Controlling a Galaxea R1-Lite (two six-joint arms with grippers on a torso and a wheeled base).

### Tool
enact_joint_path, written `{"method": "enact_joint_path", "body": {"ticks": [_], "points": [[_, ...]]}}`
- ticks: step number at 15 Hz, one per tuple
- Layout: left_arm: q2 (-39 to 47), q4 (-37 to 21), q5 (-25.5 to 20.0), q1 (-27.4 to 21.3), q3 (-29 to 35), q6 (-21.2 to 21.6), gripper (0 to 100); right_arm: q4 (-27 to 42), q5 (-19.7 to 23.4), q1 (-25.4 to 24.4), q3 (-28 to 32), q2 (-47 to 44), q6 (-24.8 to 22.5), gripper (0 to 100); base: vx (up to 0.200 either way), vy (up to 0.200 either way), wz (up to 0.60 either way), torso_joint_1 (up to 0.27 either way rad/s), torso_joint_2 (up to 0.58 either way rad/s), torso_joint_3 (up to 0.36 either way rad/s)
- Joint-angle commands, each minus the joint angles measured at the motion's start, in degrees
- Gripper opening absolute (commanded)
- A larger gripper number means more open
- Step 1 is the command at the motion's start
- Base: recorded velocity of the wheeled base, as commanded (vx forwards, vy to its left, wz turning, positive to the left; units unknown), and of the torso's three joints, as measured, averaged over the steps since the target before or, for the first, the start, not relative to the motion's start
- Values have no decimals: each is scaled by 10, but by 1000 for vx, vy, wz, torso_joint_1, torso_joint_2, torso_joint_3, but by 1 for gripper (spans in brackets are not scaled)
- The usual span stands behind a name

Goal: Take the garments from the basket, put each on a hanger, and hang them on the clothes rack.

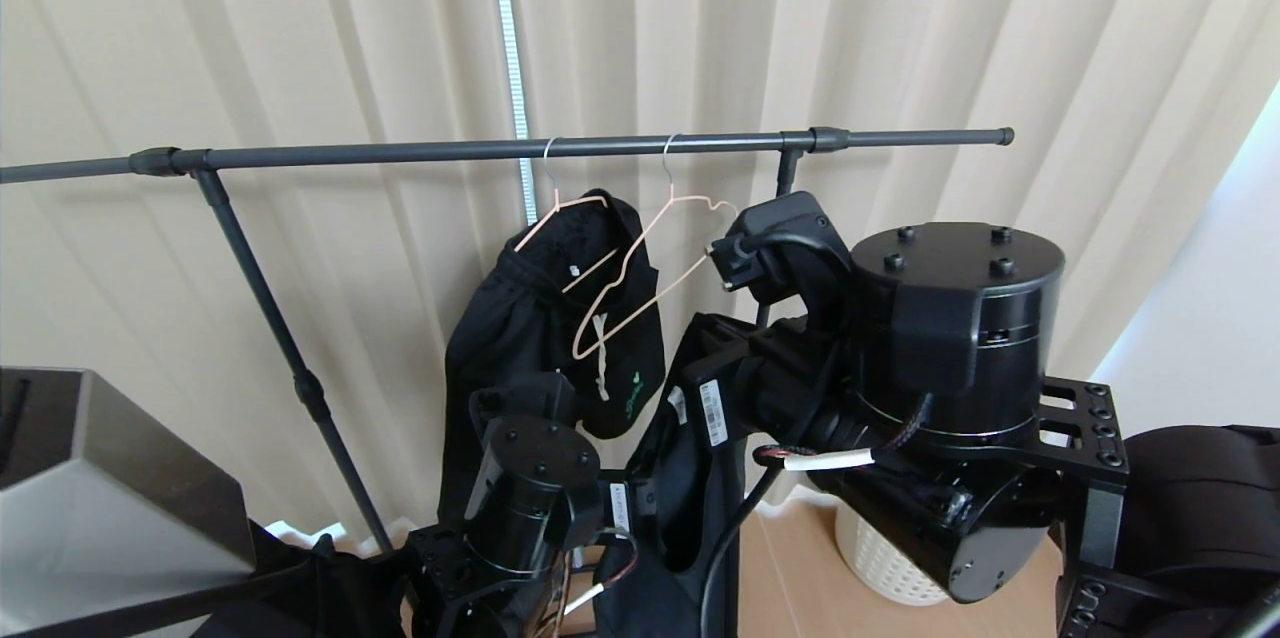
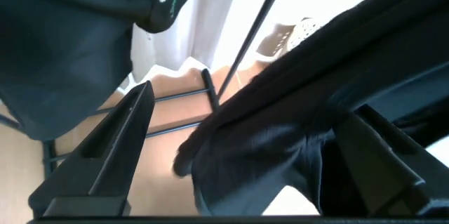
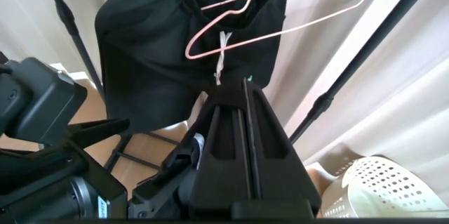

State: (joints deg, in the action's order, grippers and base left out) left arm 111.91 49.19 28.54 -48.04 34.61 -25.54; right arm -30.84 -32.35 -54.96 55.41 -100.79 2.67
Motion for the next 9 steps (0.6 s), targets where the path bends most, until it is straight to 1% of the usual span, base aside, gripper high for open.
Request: {"method": "enact_joint_path", "body": {"ticks": [1, 6, 7, 9], "points": [[-1, 0, 0, 7, -5, 0, 100, 0, 0, 0, -1, 9, 0, 0, 0, 0, 0, 0, 0, 0], [-4, 1, 0, 14, -7, 0, 100, 0, 1, 1, -5, 9, 0, 0, 0, 0, 0, 0, 0, 0], [-5, 1, 0, 14, -11, 1, 0, 0, 2, 4, -5, 9, 0, 0, 0, 0, 0, 0, 0, 0], [-14, 1, -1, 13, -13, 1, 0, 1, 3, 18, -5, 9, -1, 0, 0, 0, 0, 0, 0, 0]]}}
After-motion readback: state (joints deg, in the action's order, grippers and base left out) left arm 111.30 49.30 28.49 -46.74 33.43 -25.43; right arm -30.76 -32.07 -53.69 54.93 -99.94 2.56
